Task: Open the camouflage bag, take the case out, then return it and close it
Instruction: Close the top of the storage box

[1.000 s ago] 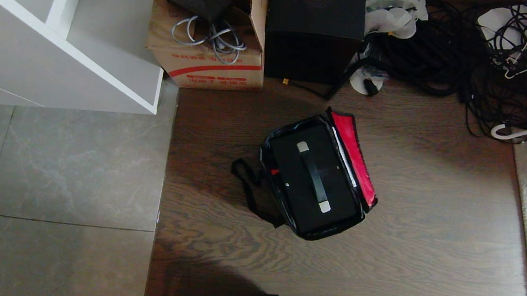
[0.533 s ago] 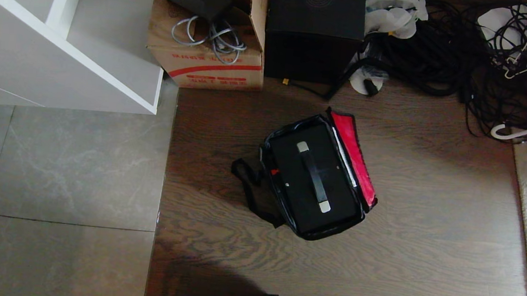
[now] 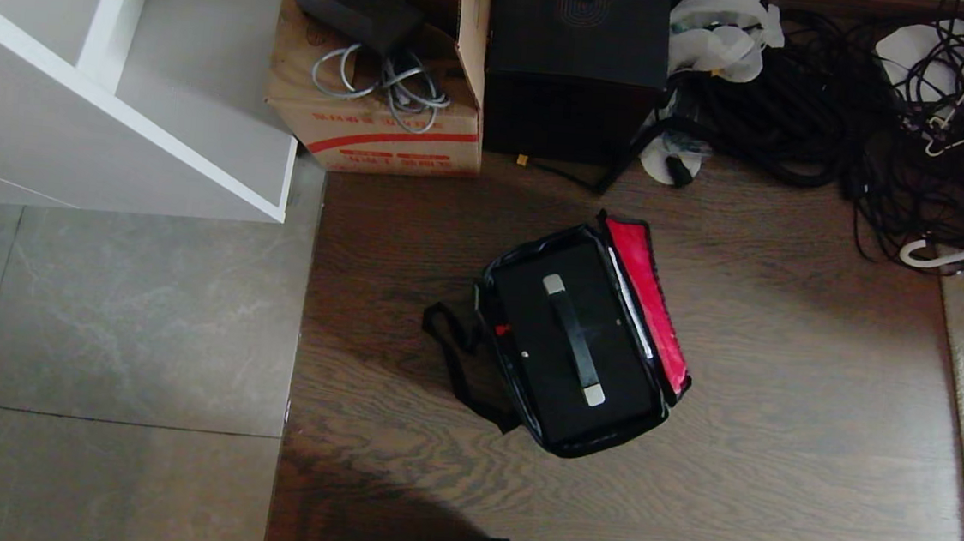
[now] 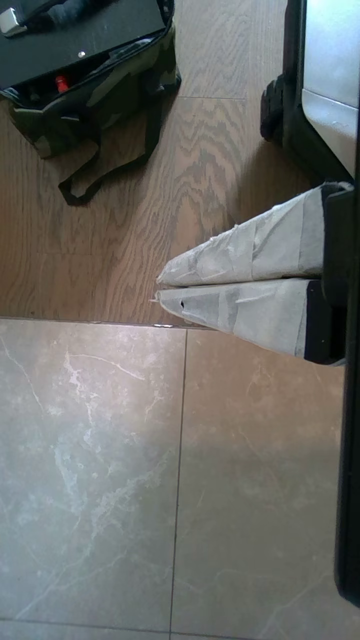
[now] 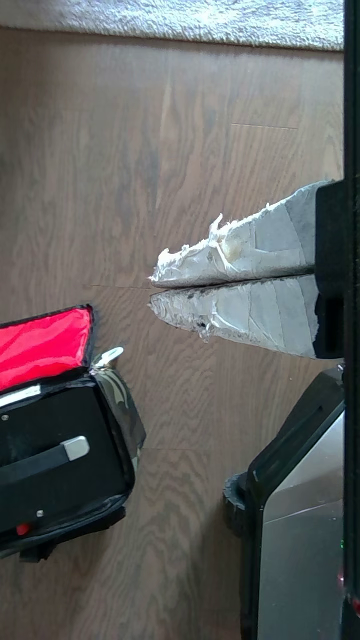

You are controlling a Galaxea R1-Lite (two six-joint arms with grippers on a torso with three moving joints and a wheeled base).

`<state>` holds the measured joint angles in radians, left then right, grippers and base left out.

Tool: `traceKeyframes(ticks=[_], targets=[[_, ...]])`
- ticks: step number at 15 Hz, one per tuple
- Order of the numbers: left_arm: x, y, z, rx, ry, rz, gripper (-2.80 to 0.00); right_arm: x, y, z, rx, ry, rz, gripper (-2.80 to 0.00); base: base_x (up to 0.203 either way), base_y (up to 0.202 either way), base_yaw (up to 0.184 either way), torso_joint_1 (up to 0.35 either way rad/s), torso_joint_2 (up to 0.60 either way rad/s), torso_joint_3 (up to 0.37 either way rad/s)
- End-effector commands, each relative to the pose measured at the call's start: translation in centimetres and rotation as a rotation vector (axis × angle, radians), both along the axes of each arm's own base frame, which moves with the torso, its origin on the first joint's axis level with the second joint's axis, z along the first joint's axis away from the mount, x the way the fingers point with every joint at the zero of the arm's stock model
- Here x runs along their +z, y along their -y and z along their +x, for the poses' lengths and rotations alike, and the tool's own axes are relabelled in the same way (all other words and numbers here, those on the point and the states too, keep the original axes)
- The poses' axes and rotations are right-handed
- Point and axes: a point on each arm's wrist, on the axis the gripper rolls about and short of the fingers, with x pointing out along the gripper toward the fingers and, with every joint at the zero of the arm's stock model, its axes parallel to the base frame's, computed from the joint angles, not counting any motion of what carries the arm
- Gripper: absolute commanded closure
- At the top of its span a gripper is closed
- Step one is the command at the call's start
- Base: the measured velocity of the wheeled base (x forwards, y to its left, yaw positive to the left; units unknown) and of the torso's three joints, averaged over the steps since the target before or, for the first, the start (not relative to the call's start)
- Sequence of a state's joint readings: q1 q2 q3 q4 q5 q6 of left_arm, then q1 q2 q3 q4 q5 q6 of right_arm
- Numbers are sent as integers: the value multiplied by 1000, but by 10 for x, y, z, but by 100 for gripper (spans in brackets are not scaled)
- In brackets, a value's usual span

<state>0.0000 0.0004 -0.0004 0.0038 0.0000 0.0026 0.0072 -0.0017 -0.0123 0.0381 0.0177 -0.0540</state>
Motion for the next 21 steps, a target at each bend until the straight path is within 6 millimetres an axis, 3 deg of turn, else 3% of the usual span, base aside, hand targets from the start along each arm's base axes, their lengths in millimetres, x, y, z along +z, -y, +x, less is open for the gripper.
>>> traceKeyframes(ticks=[1,9,12,15,17,18,21], targets=[[0,0,0,0,-2,0,0,0,0,0,1,-1,0,0,0,0,0,0,0,0],[0,0,0,0,-1,0,0,4,0,-1,2,16,1,0,0,0,0,0,0,0],[0,0,0,0,-1,0,0,31,0,-12,7,27,32,0,0,0,0,0,0,0],[0,0,0,0,-1,0,0,65,-1,-23,17,-228,173,0,0,0,0,0,0,0],[0,0,0,0,-2,0,0,89,-2,2,37,-385,237,0,0,0,0,0,0,0],[0,0,0,0,-2,0,0,102,-2,25,34,-480,279,0,0,0,0,0,0,0],[0,0,0,0,-2,0,0,126,-5,119,-12,-703,442,0,0,0,0,0,0,0]])
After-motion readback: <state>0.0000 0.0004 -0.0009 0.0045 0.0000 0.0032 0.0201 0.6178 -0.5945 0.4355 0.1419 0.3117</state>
